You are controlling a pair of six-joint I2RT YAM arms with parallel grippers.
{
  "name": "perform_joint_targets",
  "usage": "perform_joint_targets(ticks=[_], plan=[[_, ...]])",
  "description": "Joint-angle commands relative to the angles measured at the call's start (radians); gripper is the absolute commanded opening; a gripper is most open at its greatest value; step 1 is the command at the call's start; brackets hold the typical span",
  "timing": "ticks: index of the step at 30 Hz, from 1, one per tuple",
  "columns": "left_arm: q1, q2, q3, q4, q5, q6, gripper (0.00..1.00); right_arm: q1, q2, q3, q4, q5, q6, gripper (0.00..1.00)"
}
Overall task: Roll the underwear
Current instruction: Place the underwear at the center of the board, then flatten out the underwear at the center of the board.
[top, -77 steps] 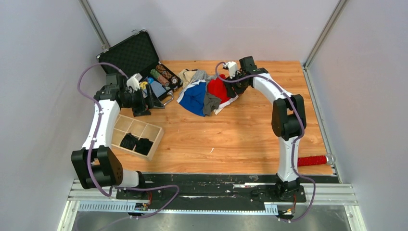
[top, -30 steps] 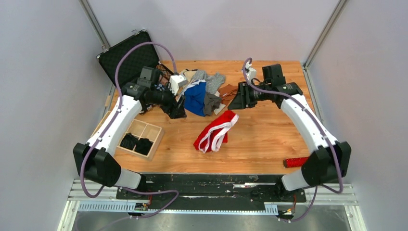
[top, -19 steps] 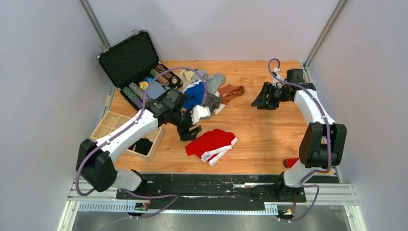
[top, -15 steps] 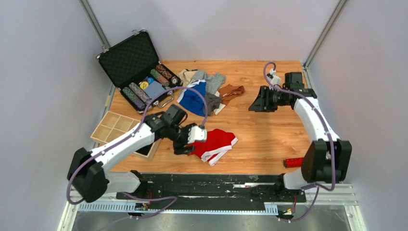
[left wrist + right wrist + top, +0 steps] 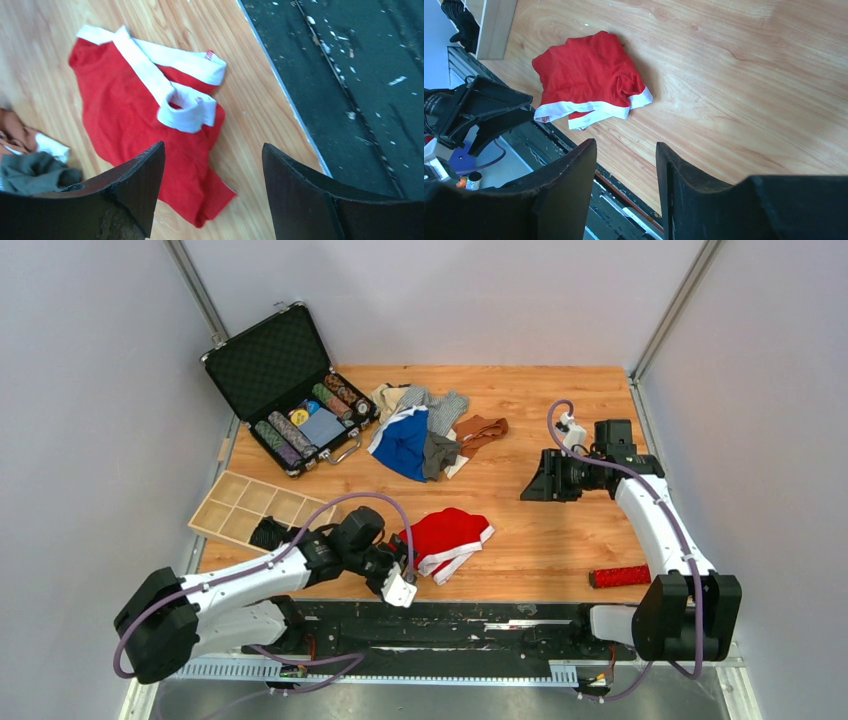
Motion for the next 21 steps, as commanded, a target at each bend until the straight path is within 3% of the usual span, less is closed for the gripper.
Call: perform_joint_targets(ticks=[1, 7, 14, 18, 21], plan=[[-0.046, 0.036, -0.018, 0.259, -0.028, 0.039, 0.77, -0.006, -0.038, 0.01, 0.021, 0.015, -0.034, 0.49], [-0.111, 0.109, -0.055, 0.428, -0.081, 0.015, 0.71, -0.012, -0.054, -0.018, 0.015, 0.022, -0.036, 0.49], [-0.134, 0.157, -0.038, 0.434, -0.109, -0.008, 0.55, -0.015, -0.051, -0.023, 0.009, 0.028, -0.04, 0.49], [-0.132, 0.15, -0.019, 0.386, -0.144, 0.004, 0.37, -0.015, -0.036, -0.025, 0.016, 0.016, -0.046, 0.49], [-0.132, 0.129, -0.005, 0.326, -0.204, 0.011, 0.16, -0.015, -0.026, -0.027, 0.018, -0.002, -0.046, 0.49]])
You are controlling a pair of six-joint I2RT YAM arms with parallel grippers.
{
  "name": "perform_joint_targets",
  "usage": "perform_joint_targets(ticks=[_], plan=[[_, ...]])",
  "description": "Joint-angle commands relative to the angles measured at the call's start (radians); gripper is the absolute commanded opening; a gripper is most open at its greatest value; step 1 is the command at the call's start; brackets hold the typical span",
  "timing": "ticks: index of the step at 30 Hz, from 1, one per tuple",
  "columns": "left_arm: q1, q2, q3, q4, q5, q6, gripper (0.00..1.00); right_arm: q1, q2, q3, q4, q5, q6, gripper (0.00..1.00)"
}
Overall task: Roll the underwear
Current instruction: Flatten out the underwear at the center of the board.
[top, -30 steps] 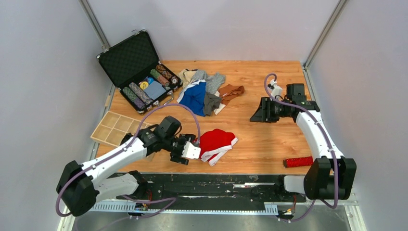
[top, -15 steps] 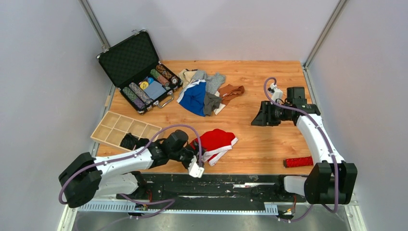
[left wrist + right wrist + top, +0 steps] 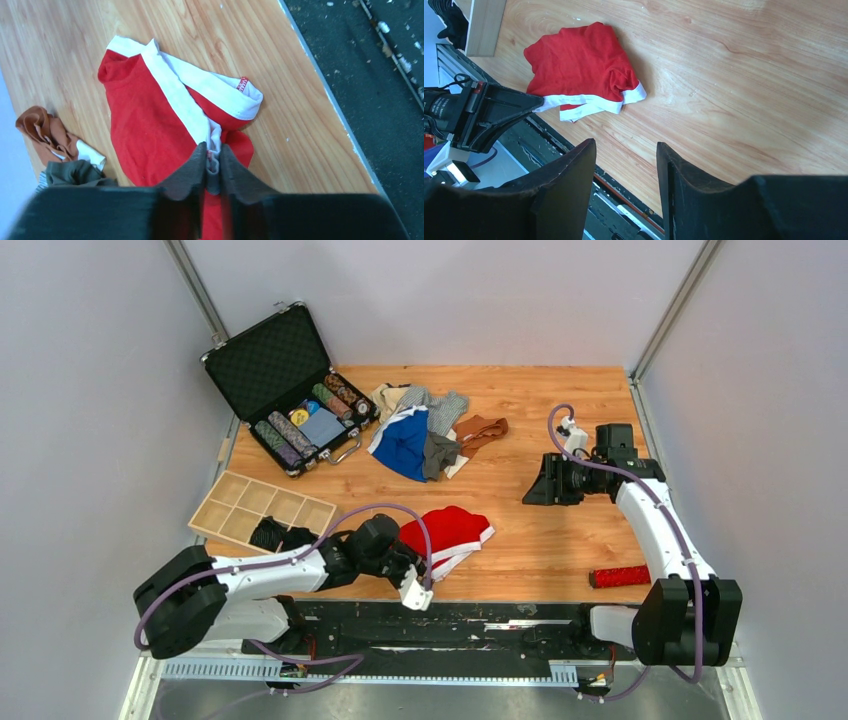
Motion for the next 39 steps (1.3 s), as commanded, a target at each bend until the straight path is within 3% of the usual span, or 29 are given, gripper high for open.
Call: perform_joint_targets(ticks=[1, 2, 4, 7, 13, 18, 23, 28, 33, 39], plan=[[0.001, -0.048, 0.045, -0.051, -0.092, 0.007, 0.12, -0.005, 0.002, -0.003, 0.022, -0.034, -0.024, 0.49], [0.006, -0.057, 0.05, -0.067, -0.104, 0.005, 0.03, -0.001, 0.006, -0.005, 0.023, -0.045, -0.025, 0.49], [0.049, -0.081, 0.078, -0.078, -0.13, -0.021, 0.0, 0.031, 0.013, -0.016, 0.024, -0.056, -0.033, 0.49], [0.104, -0.096, 0.166, -0.139, -0.144, -0.136, 0.0, 0.097, 0.028, -0.021, 0.029, -0.055, -0.039, 0.51], [0.175, -0.023, 0.45, -0.384, 0.011, -0.333, 0.0, 0.256, 0.074, -0.002, 0.056, -0.054, -0.032, 0.55], [0.233, 0.039, 0.573, -0.397, -0.015, -0.635, 0.0, 0.32, 0.124, 0.03, 0.067, -0.025, 0.011, 0.6], [0.357, 0.127, 0.703, -0.484, -0.044, -0.799, 0.0, 0.366, 0.16, 0.02, 0.095, 0.037, 0.051, 0.68], [0.494, 0.195, 0.741, -0.527, -0.036, -0.877, 0.0, 0.392, 0.236, 0.045, 0.111, -0.011, 0.123, 0.7], [0.675, 0.27, 0.715, -0.555, 0.094, -1.097, 0.0, 0.465, 0.322, 0.113, 0.13, 0.044, 0.08, 0.7], [0.693, 0.258, 0.66, -0.53, 0.131, -1.111, 0.0, 0.498, 0.469, 0.187, 0.158, -0.021, 0.12, 0.71]])
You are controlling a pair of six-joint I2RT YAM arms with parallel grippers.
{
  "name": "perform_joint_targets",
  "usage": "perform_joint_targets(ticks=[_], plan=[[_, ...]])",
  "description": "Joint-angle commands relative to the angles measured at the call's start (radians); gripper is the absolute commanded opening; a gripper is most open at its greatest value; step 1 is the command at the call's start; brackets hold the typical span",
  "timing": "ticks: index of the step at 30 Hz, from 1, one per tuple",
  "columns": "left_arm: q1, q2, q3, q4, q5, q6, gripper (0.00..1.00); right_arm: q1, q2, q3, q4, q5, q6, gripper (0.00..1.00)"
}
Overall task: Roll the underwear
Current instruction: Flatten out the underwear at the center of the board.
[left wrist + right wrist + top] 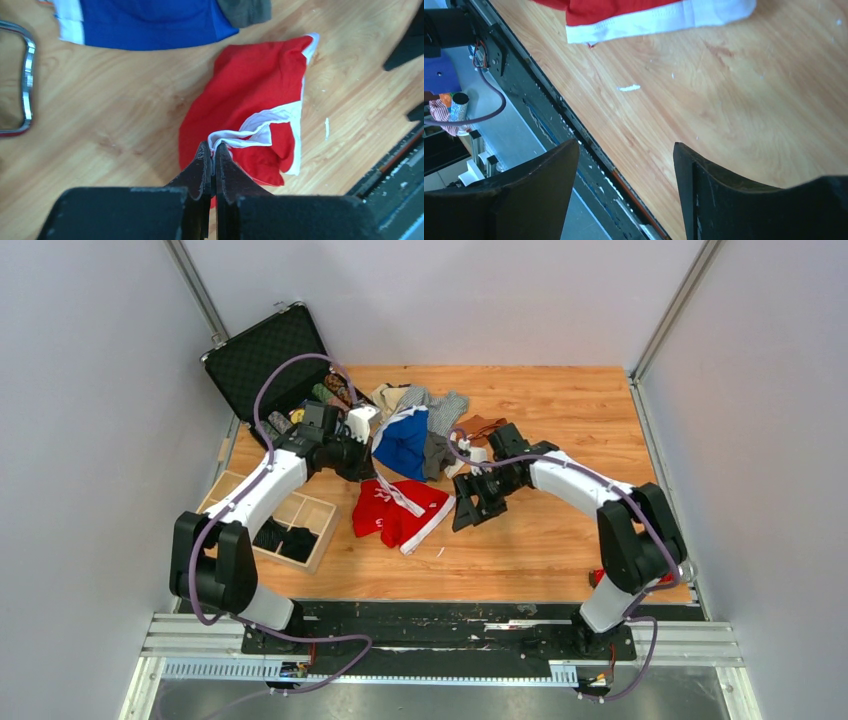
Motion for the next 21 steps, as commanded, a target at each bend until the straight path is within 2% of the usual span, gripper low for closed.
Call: perform_joint_targets(ticks=[1, 9, 13, 17, 21], plan=[[-0.013, -0.019, -0.004, -0.001, 0.077, -0.071, 0.0, 0.037, 0.096, 0.079, 0.048, -0.042, 0.037, 0.71], [-0.006, 0.066, 0.086, -0.052, 0.041, -0.068, 0.0, 0.182, 0.248, 0.213, 0.052, -0.025, 0.086, 0.7], [0.005, 0.096, 0.119, -0.046, 0.018, -0.133, 0.0, 0.231, 0.328, 0.296, 0.038, -0.009, 0.131, 0.64], [0.023, 0.128, 0.147, -0.048, 0.038, -0.207, 0.0, 0.31, 0.352, 0.352, 0.023, 0.183, 0.107, 0.59], [0.036, 0.157, 0.164, -0.05, 0.067, -0.25, 0.0, 0.364, 0.378, 0.387, 0.027, 0.28, 0.087, 0.58]])
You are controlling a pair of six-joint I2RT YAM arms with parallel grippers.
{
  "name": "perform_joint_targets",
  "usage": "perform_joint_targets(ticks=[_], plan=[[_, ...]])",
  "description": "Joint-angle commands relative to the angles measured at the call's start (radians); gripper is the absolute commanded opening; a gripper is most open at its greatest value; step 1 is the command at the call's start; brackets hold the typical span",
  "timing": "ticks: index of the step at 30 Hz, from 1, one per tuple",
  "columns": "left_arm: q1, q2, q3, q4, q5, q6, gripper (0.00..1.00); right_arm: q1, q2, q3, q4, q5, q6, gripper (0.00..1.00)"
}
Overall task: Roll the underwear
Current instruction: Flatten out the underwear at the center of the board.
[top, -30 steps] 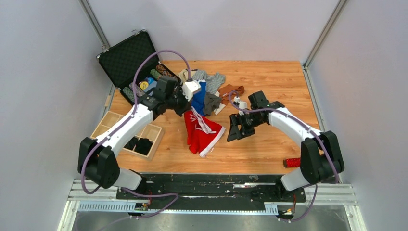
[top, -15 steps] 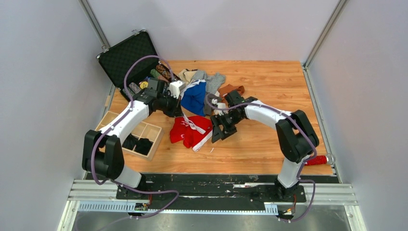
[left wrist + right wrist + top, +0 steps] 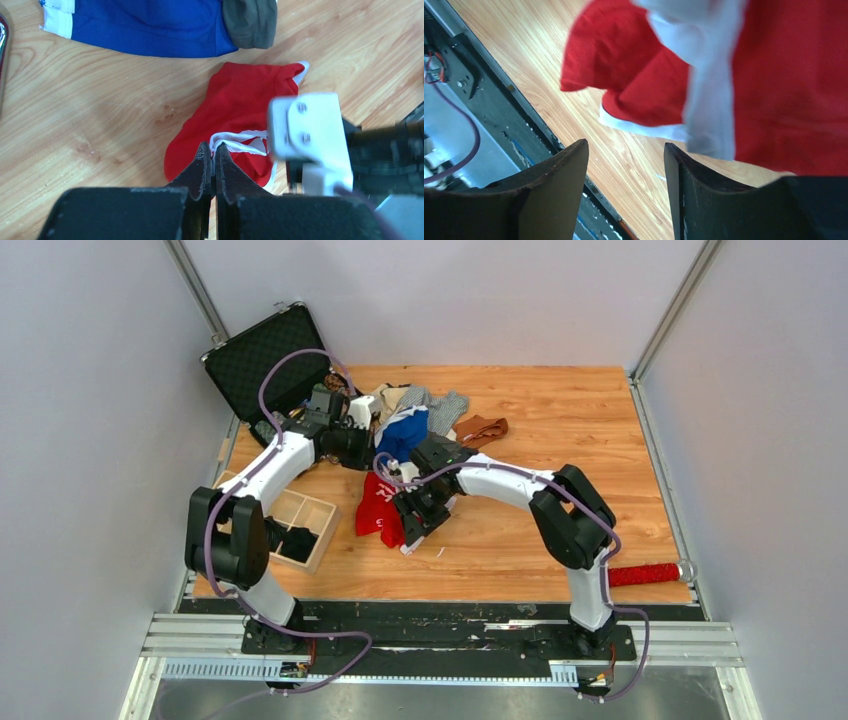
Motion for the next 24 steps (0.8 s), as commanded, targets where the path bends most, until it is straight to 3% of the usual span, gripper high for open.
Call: perform_joint_targets(ticks=[1, 12, 16, 20, 24], plan=[[0.018, 0.026, 0.05, 0.008, 0.04, -0.085, 0.0, 0.059, 0.029, 0.072, 0.011, 0.154, -0.014, 0.57], [0.031, 0.052, 0.047, 0.028, 0.047, -0.1, 0.0, 0.121, 0.101, 0.052, 0.023, 0.29, -0.167, 0.51], [0.036, 0.058, 0.052, 0.026, 0.047, -0.084, 0.0, 0.127, 0.077, 0.003, 0.023, 0.321, -0.237, 0.31], [0.041, 0.058, 0.057, 0.023, 0.048, -0.077, 0.0, 0.127, 0.036, -0.061, 0.035, 0.366, -0.316, 0.01], [0.046, 0.052, 0.06, 0.009, 0.056, -0.041, 0.0, 0.106, -0.107, -0.125, 0.027, 0.448, -0.417, 0.0]])
